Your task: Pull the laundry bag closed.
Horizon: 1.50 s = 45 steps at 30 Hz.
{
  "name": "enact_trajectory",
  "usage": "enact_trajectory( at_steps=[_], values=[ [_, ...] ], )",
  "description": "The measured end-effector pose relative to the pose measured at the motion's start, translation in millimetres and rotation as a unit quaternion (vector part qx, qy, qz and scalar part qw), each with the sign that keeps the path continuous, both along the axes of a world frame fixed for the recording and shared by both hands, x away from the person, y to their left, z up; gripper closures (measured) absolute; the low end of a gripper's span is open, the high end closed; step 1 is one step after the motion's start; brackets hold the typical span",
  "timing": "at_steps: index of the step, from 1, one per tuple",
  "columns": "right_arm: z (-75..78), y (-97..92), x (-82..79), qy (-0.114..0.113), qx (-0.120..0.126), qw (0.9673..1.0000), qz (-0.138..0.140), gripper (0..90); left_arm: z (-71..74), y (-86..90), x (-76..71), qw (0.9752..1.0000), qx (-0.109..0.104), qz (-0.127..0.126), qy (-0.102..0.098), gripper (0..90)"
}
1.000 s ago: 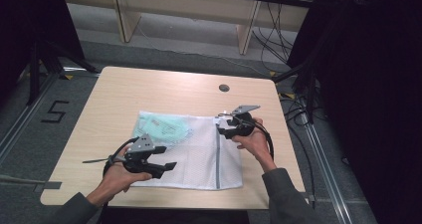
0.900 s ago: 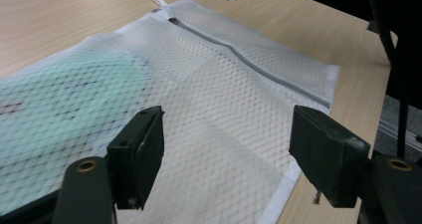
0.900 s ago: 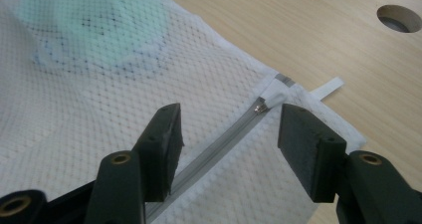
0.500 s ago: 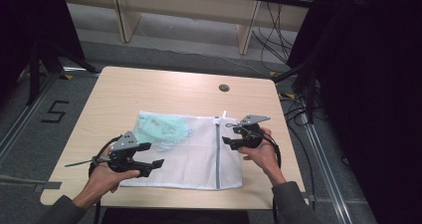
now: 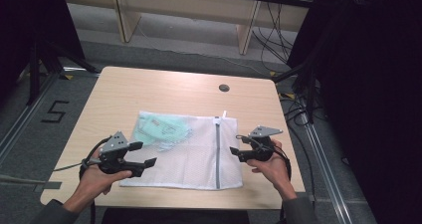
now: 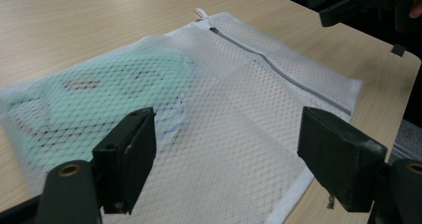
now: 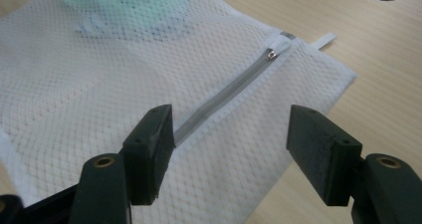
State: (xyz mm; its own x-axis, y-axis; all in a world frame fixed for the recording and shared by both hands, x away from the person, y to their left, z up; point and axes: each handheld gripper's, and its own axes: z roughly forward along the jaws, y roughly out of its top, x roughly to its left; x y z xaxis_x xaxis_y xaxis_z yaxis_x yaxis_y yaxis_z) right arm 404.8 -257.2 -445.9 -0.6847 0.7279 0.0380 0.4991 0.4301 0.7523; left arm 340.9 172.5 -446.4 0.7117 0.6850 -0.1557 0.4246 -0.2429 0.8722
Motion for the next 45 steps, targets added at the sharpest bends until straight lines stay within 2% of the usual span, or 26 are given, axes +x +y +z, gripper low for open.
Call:
enact_trajectory(
  at_steps=[1,2,4,6,10,11,12,16,17,20,21,22,25,26,27,33,34,37,39,40,41,43,44,45],
  values=[
    [-0.9,-1.6,-2.2,-0.008,0.002,1.0,0.0,35.6,-0.5,0.1,-0.9,1.0,-0.003,0.003,0.003,23.0],
    [0.1,-1.9,-7.5,0.009,0.01,0.9999,-0.008,35.1,-0.7,1.1,-1.0,1.0,0.001,0.001,0.001,23.0],
    [-0.4,-5.9,-11.2,-0.005,0.008,0.9999,-0.006,34.6,-1.5,2.2,-2.0,1.0,0.005,0.003,0.001,23.0],
    [-0.6,-7.4,-17.8,0.001,0.013,0.9998,-0.013,34.4,-2.1,2.7,-3.2,1.0,0.006,0.007,0.003,23.0],
    [-0.3,-13.8,-24.2,-0.015,0.009,0.9998,-0.005,34.0,-2.5,5.1,-4.9,0.9999,0.009,0.011,0.004,23.0],
    [0.3,-13.7,-28.1,-0.006,0.016,0.9998,-0.013,33.9,-2.4,6.1,-5.0,0.9999,0.011,0.012,0.003,23.0],
    [0.0,-14.7,-29.6,-0.012,0.018,0.9997,-0.012,33.8,-2.4,6.9,-5.0,0.9999,0.01,0.013,0.001,23.0],
    [-0.7,-16.0,-38.2,-0.007,0.032,0.9993,-0.016,32.4,-2.2,9.4,-6.8,0.9997,0.004,0.023,0.004,22.9],
    [0.3,-17.0,-40.7,-0.002,0.028,0.9995,-0.017,32.4,-2.4,10.0,-6.5,0.9998,0.003,0.02,0.002,22.9],
    [0.0,-17.7,-46.1,-0.009,0.033,0.9993,-0.017,32.1,-2.2,10.4,-7.8,0.9996,0.001,0.026,0.006,23.0],
    [-0.2,-17.7,-48.1,-0.011,0.033,0.9992,-0.021,32.0,-1.9,11.4,-7.4,0.9997,0.007,0.023,0.001,23.0],
    [0.0,-19.7,-48.1,-0.016,0.025,0.9995,-0.014,32.0,-2.0,11.4,-7.5,0.9997,0.007,0.024,0.001,23.0],
    [-0.5,-19.6,-53.9,-0.012,0.032,0.9992,-0.02,31.4,-2.0,11.5,-8.0,0.9997,0.007,0.024,0.001,23.1],
    [-1.3,-20.4,-54.1,-0.02,0.031,0.9992,-0.016,31.3,-2.1,11.4,-8.5,0.9997,0.006,0.025,0.002,23.1],
    [-1.0,-20.5,-56.8,-0.014,0.031,0.9992,-0.022,31.0,-2.3,11.5,-9.0,0.9996,0.005,0.028,0.005,23.1],
    [-2.3,-25.4,-63.9,-0.019,0.025,0.9993,-0.02,30.3,-2.5,14.0,-8.0,0.9995,0.007,0.029,0.001,23.2],
    [-2.0,-24.3,-67.4,-0.006,0.032,0.9991,-0.028,30.2,-2.7,14.2,-8.0,0.9996,0.005,0.028,0.002,23.2],
    [-3.0,-27.4,-69.9,-0.013,0.022,0.9995,-0.02,29.7,-2.8,14.5,-8.8,0.9995,0.006,0.03,0.002,23.2],
    [-4.1,-27.2,-73.0,-0.016,0.023,0.9993,-0.026,29.6,-2.8,15.4,-9.5,0.9994,0.008,0.034,0.002,23.2],
    [-3.9,-28.8,-74.2,-0.012,0.02,0.9995,-0.022,29.5,-2.7,15.8,-9.5,0.9995,0.008,0.032,0.0,23.2],
    [-3.9,-27.9,-77.8,-0.003,0.022,0.9993,-0.031,29.3,-2.8,16.2,-9.6,0.9994,0.006,0.033,-0.001,23.2],
    [-5.6,-30.6,-78.1,-0.021,0.013,0.9994,-0.023,29.2,-2.8,17.1,-10.5,0.9993,0.003,0.037,0.005,23.2],
    [-5.6,-30.5,-81.1,-0.009,0.017,0.9994,-0.028,29.2,-2.6,17.4,-11.2,0.9991,0.005,0.041,0.004,23.3],
    [-6.1,-31.5,-82.2,-0.009,0.016,0.9994,-0.028,29.2,-2.6,17.6,-11.5,0.9991,0.005,0.043,0.004,23.3]
  ],
)
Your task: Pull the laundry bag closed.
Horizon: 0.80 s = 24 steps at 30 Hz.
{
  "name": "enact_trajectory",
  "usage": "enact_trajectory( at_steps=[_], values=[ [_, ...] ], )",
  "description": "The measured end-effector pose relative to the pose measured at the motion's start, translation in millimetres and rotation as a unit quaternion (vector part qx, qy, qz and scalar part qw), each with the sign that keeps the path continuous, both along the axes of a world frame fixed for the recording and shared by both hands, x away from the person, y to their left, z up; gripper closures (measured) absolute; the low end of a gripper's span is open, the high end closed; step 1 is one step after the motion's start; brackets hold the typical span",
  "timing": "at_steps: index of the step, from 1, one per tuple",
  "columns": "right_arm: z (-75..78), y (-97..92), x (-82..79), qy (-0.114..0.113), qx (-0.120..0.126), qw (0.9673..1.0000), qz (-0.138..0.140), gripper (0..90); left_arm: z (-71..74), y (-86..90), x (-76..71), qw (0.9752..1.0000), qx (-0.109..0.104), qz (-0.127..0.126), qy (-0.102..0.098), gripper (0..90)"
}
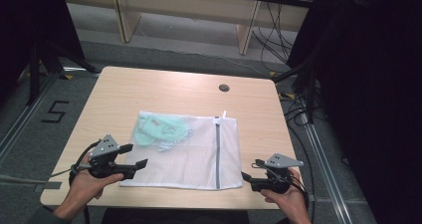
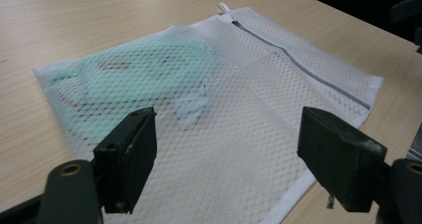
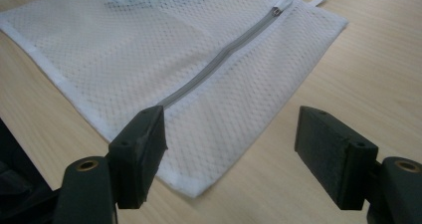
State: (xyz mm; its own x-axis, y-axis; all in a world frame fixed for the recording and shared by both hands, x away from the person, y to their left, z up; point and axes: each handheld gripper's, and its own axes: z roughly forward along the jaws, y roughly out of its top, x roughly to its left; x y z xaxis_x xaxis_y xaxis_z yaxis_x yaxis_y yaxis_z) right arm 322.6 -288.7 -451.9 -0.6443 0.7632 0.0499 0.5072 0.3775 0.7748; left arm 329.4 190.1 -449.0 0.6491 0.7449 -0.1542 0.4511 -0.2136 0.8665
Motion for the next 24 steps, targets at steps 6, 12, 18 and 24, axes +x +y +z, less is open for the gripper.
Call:
enact_trajectory(
  at_steps=[6,12,18,24],
  values=[
    [-1.6,-1.8,-7.6,0.004,0.003,1.0,-0.005,28.8,-2.7,0.0,-1.1,1.0,0.006,-0.003,0.0,23.3],
    [-4.9,-3.1,-9.8,-0.006,-0.013,0.9999,0.0,28.4,-3.0,-1.6,-2.4,1.0,0.003,-0.003,0.002,23.3],
    [-4.9,-4.5,-9.8,0.002,-0.015,0.9999,-0.002,28.1,-3.3,-2.1,-1.6,0.9999,0.011,-0.008,0.0,23.3],
    [-5.9,-5.4,-8.4,0.003,-0.014,0.9999,0.004,28.0,-4.2,-2.5,-1.1,0.9999,0.01,-0.01,0.002,23.4]
  ],
)
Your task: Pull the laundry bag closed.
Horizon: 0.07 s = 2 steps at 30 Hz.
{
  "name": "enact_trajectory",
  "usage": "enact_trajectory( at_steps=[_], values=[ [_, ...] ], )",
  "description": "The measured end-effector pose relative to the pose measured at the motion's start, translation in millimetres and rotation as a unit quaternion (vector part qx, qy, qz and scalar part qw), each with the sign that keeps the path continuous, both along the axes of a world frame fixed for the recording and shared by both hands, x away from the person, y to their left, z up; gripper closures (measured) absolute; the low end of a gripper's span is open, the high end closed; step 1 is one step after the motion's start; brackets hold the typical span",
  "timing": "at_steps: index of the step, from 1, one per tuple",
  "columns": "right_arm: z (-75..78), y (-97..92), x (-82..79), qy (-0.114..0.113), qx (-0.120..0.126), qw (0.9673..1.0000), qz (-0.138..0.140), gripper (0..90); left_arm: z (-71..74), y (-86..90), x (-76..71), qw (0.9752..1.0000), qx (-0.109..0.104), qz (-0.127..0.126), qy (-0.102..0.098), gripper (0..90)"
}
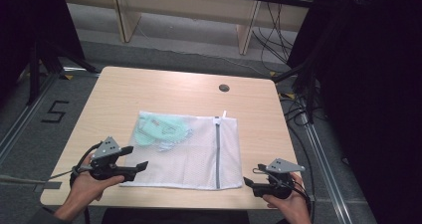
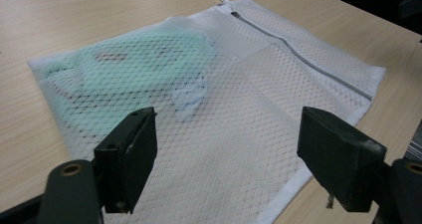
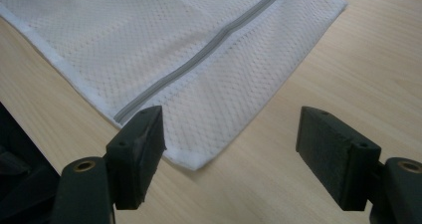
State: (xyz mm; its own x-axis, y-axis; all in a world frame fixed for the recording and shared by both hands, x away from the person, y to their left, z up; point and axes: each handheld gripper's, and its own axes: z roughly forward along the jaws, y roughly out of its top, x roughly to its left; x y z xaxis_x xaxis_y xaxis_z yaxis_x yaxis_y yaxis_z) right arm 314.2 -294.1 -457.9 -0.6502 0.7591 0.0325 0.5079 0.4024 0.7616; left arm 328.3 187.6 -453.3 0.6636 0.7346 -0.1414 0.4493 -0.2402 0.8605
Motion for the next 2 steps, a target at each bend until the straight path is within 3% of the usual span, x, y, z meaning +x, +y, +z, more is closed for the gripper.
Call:
enact_trajectory(
  at_steps=[2],
  values=[
    [0.2,1.8,-2.2,0.008,0.001,0.9999,-0.012,28.0,-0.3,-0.8,0.2,1.0,-0.002,-0.001,0.001,23.4]
  ],
)
